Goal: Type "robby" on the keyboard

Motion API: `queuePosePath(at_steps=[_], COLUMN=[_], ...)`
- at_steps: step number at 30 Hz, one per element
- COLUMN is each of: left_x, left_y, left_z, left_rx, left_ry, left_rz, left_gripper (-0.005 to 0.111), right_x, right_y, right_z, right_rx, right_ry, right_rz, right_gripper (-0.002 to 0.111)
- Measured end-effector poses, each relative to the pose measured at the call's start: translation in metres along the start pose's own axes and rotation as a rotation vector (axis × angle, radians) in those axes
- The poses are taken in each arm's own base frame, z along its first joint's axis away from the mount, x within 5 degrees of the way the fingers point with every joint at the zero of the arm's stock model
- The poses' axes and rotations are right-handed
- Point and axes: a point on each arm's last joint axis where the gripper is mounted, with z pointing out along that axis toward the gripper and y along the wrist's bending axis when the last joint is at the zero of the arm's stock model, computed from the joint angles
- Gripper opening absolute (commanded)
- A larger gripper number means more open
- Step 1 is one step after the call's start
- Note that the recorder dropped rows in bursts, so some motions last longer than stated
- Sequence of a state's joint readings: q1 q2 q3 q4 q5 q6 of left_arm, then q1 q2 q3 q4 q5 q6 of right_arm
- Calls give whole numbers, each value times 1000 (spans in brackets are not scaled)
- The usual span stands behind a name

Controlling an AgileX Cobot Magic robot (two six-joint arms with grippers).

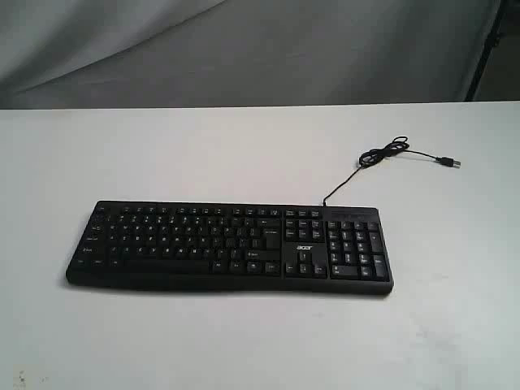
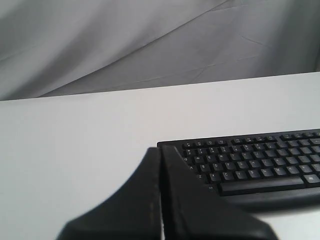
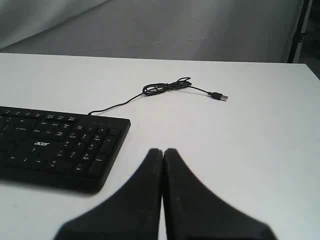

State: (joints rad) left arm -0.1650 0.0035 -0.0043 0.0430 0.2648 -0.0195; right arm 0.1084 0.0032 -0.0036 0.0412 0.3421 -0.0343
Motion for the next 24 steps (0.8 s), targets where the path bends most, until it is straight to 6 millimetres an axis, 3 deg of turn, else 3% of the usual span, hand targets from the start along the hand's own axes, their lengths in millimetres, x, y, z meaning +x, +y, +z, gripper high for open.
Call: queuePosePath(at_steps=[24], left_x=[0], left_y=[0], left_z=[0], left_rx=[0], left_ry=[0], left_rz=[0], left_gripper=[0], right_x=[-2], right_y=[0], right_z=[0], right_rx=[1], right_ry=[-19], right_rz=[0], right_gripper=[0])
